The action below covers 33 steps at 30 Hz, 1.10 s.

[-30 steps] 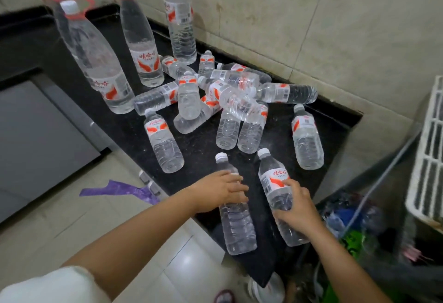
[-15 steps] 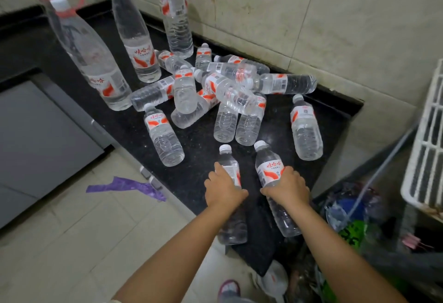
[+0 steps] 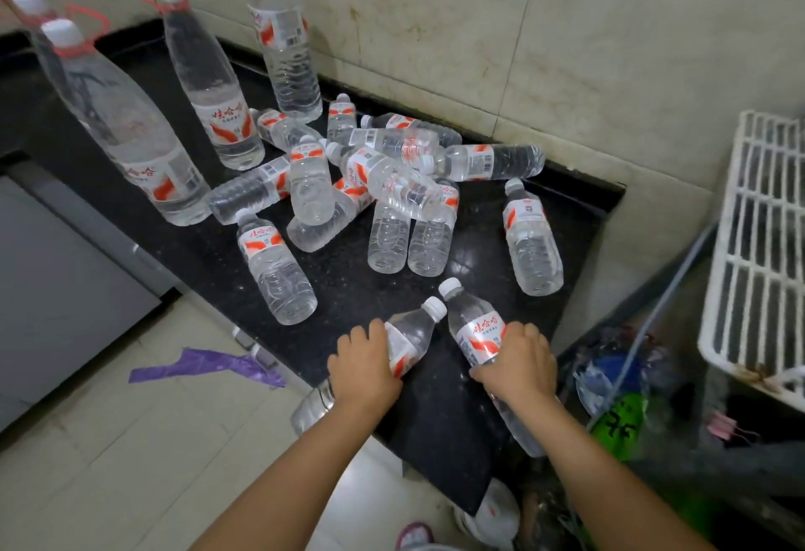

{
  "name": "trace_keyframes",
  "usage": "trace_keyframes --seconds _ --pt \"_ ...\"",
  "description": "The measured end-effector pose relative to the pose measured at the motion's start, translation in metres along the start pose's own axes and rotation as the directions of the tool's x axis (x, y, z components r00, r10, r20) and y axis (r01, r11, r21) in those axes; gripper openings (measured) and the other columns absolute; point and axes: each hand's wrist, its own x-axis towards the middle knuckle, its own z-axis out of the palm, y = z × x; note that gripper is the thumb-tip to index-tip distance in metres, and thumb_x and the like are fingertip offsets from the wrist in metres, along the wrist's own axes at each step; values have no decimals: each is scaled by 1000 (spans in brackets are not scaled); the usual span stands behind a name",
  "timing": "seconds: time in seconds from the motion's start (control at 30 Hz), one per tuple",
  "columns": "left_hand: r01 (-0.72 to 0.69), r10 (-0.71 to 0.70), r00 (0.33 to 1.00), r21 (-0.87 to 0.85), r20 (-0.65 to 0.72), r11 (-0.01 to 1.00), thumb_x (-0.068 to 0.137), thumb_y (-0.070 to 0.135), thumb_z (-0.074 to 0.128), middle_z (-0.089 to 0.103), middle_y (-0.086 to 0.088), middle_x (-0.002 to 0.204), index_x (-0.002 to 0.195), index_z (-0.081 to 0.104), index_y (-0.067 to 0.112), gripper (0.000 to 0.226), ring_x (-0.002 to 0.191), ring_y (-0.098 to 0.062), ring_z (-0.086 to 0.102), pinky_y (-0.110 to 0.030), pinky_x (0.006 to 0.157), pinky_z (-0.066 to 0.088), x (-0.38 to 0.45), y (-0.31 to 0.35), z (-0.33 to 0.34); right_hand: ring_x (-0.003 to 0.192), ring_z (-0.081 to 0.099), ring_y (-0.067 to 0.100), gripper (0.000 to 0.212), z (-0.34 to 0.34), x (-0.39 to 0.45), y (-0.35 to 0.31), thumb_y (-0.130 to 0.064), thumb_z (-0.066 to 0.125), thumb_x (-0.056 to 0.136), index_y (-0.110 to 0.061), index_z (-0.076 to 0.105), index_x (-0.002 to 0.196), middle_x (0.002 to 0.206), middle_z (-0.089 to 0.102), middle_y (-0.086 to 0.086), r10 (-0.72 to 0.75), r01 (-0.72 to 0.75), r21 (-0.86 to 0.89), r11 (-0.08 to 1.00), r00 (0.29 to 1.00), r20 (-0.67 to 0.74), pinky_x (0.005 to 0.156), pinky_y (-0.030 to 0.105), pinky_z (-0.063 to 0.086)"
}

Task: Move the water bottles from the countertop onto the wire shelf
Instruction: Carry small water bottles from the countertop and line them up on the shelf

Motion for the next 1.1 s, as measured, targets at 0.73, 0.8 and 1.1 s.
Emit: trace_keyframes --seconds 0.73,0.8,1.1 --pt "-779 288 528 -320 -799 540 60 23 82 51 -12 113 120 48 6 71 106 -29 47 -38 89 39 -41 258 -222 115 43 24 73 -306 -38 55 -29 80 64 -5 39 119 123 44 10 148 419 384 823 494 -856 90 28 37" --pt "-809 331 504 -302 -798 504 61 27 82 53 -10 111 118 50 8 68 104 -28 50 -39 86 41 -58 298 -215 116 43 26 74 -324 -46 96 -25 81 63 -3 40 121 124 45 12 179 402 377 834 449 -875 92 28 36" --pt "-797 435 602 -466 -669 385 64 30 80 51 -11 119 121 46 8 70 112 -29 48 -40 94 41 -124 469 -139 116 42 33 70 -360 -58 291 -6 80 65 4 40 121 124 42 20 434 324 547 772 359 -826 93 28 34"
